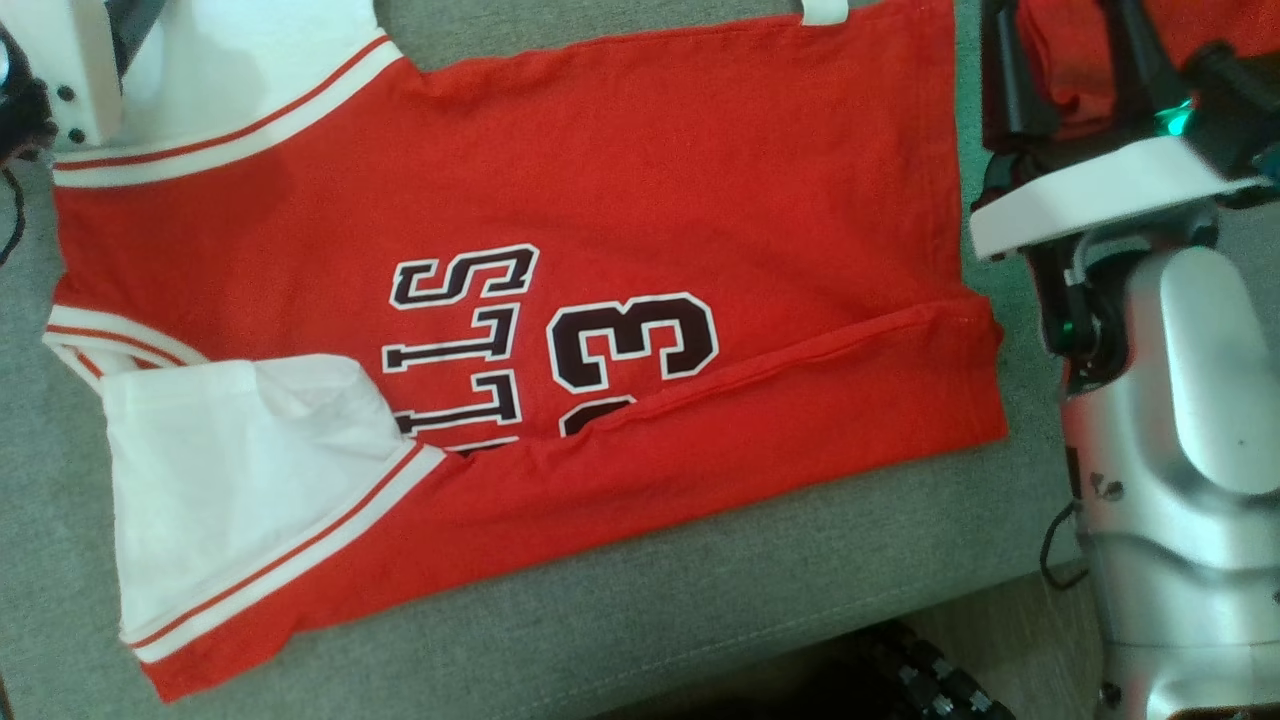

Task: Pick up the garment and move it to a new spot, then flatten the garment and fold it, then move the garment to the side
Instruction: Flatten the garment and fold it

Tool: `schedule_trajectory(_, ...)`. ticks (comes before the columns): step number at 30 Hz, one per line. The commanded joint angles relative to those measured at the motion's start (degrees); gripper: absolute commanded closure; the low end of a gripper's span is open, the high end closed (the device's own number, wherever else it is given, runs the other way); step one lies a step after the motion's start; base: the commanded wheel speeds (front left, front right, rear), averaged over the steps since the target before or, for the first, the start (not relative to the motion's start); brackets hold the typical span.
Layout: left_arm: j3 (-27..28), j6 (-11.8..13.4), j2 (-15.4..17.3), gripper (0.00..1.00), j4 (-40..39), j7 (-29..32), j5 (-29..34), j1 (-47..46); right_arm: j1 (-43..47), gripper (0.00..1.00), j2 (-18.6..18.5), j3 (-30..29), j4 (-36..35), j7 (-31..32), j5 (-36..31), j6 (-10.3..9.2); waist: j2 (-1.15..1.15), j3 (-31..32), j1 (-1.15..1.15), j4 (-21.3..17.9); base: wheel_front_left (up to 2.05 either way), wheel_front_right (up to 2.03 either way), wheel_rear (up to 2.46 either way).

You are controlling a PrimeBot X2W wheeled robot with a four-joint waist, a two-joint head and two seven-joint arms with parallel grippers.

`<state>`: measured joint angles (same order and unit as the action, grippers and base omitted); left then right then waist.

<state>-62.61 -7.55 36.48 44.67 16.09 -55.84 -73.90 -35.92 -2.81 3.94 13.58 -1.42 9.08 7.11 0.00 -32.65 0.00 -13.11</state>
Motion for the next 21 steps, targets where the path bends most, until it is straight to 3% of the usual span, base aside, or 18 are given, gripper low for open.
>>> schedule_trajectory(1, 0.7, 0.1, 2.6, 1.00, -0.8, 1.0, -1.4, -2.1, -1.2, 0.00, -0.1, 0.3, -2.3, -0.1, -0.1, 0.37, 0.00, 0.0, 0.00, 0.1, 0.00, 0.00, 0.00)
schedule_trajectory(6, -1.7, 0.1, 2.3, 1.00, -1.4, -1.4, -3.8, -2.8, -1.1, 0.00, -0.1, -1.4, -2.5, 0.6, -1.5, 0.37, 0.00, 1.1, 0.00, 1.5, 0.00, 0.00, 0.00)
schedule_trajectory(12, -3.1, 0.1, -0.1, 1.00, 0.3, -13.4, -3.2, -2.5, -1.8, 0.00, -0.6, -3.3, -1.0, 2.6, -2.6, 0.37, 0.00, 5.5, 0.00, 5.3, 0.00, 0.00, 0.00)
schedule_trajectory(21, -4.7, 0.1, -3.0, 1.00, -0.9, -26.7, -0.1, -0.3, -2.3, 0.00, -6.9, -2.4, 3.1, 7.2, -1.4, 0.37, 0.00, 9.8, 0.00, 12.2, 0.00, 0.00, 0.00)
